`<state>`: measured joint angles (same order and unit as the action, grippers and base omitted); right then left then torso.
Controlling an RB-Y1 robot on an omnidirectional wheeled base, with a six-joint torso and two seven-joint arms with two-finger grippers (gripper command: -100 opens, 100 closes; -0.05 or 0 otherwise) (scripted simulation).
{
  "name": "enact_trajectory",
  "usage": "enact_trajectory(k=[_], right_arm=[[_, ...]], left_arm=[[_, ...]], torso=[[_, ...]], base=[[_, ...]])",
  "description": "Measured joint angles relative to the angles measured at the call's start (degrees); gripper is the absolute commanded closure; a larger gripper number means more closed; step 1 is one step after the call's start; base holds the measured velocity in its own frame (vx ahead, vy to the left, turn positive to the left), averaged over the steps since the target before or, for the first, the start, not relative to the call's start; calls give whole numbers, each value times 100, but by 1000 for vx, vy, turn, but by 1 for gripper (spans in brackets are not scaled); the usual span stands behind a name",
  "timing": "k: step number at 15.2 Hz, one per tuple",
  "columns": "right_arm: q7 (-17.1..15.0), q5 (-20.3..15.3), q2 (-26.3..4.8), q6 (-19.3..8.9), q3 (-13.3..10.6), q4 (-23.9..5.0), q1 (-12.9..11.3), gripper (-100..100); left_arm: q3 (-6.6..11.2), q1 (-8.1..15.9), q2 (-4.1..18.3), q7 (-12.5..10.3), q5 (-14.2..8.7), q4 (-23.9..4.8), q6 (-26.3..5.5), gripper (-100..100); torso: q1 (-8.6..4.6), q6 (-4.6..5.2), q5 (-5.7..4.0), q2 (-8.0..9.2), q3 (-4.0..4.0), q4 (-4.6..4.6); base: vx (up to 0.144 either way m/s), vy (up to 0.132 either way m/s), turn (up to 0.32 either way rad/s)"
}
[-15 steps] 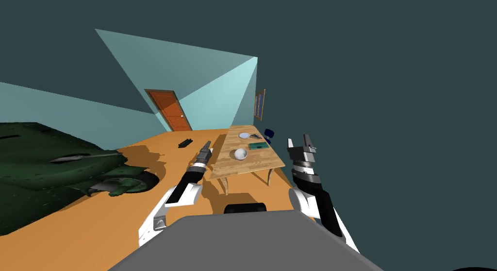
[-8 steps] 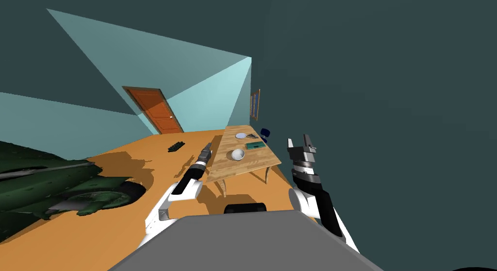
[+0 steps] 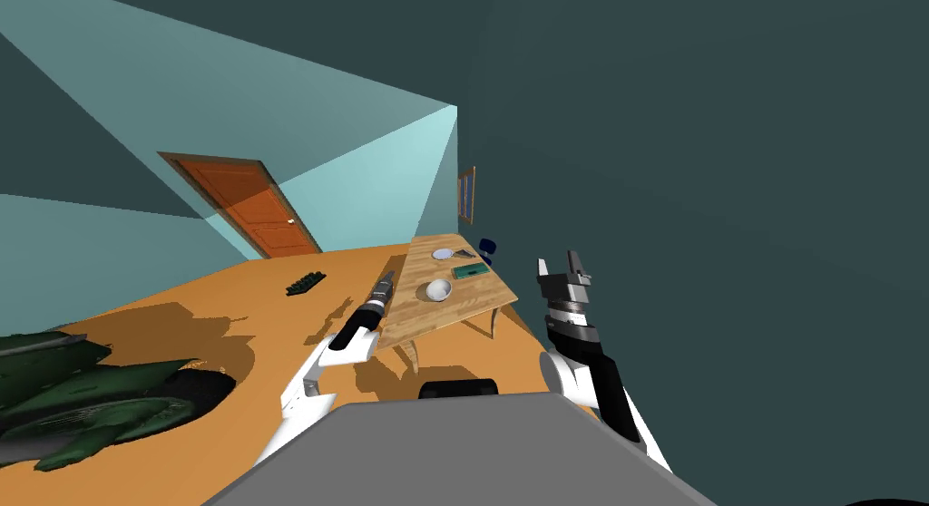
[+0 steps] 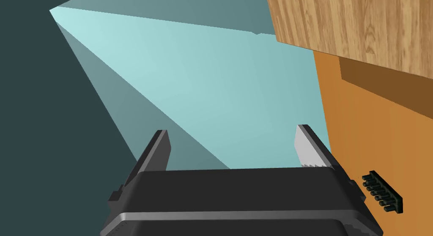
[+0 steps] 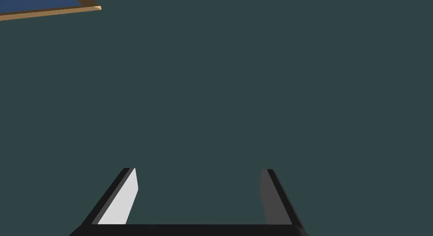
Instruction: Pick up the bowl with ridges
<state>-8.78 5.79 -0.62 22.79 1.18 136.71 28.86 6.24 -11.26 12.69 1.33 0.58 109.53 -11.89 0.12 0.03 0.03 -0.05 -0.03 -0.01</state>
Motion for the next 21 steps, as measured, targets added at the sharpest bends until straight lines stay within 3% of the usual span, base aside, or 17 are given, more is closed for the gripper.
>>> enact_trajectory(k=[8,21], right_arm=[[0,0,0,0,0,0,0,0],[0,0,0,0,0,0,0,0]], left_arm=[[262,447,69,25,-4,-548,-900,-100],[654,1146,-106,126,145,-1506,-2322,-100]], torso=[[-1,1,0,1,0,0],[-4,0,-1,-1,-1,0]], base=[[-4,25,-175],[-6,25,-173]])
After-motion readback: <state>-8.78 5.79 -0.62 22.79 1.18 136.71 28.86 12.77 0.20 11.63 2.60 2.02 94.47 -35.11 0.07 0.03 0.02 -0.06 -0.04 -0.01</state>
